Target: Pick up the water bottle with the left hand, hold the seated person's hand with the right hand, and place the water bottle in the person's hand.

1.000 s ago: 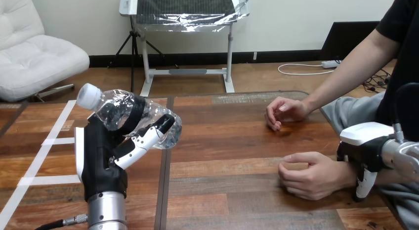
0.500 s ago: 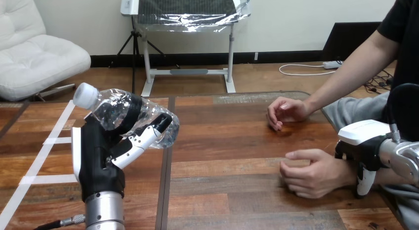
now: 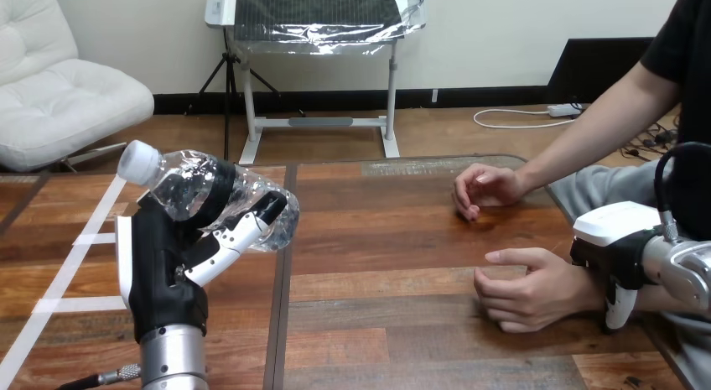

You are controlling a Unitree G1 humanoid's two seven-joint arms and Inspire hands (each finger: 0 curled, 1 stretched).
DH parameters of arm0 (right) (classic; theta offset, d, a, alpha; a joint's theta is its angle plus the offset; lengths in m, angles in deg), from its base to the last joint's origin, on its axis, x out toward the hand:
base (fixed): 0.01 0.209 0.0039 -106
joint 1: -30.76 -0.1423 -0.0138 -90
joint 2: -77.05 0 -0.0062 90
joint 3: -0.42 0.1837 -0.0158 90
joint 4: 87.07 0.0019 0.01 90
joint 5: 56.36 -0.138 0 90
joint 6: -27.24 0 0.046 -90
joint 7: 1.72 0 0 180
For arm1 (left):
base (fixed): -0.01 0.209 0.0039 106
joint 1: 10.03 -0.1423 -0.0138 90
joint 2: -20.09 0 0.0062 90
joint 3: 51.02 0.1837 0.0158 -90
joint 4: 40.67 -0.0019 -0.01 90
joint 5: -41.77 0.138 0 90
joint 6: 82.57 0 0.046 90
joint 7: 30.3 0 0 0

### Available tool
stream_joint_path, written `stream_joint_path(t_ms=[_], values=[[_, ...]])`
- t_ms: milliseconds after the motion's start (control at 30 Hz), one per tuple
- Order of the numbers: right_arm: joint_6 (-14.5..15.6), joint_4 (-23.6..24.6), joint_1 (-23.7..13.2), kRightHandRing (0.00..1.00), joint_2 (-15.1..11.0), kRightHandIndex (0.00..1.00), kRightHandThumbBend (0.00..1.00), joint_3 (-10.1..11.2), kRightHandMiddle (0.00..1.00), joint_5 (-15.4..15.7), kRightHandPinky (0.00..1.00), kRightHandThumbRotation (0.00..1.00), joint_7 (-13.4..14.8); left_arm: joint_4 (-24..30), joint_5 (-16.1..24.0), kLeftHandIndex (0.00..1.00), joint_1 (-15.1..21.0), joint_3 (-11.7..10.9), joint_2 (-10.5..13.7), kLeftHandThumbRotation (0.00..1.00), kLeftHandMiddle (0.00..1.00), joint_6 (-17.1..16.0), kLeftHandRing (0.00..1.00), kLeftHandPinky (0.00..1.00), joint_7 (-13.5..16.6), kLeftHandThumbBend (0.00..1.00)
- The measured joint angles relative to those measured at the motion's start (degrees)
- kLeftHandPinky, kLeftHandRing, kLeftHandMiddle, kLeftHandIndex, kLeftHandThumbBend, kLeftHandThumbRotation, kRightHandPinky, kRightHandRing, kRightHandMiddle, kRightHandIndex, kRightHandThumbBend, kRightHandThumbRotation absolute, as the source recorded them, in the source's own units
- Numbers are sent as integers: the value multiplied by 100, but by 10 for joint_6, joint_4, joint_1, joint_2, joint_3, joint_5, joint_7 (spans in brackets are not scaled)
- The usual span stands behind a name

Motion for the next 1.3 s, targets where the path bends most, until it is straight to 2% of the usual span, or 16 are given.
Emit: stream_joint_path(t_ms=[400, 667, 800, 1200, 1300], values=[[-9, -25, 0, 52, 2, 49, 70, -7, 57, 4, 40, 0, 38, 0, 1, 48, 0, -3, 0, 0, 47, 0, 42, 39, 0, 65], [-8, -35, 11, 52, 7, 49, 70, -8, 57, -1, 38, 0, 67, 0, 1, 49, 0, -5, 1, 0, 47, 0, 42, 39, -1, 65], [-5, -35, 13, 48, 8, 49, 69, -7, 54, -7, 35, 0, 69, 0, 1, 49, 0, -5, 1, 0, 47, 0, 42, 39, -1, 65], [3, -35, 17, 42, 9, 62, 70, 0, 52, -23, 30, 0, 68, 0, 1, 49, 0, -5, 1, 0, 47, 2, 42, 40, -4, 65], [1, -36, 19, 40, 9, 60, 72, 3, 50, -32, 28, 0, 71, 0, 1, 49, 0, -5, 2, 0, 47, 2, 43, 40, -6, 64]])
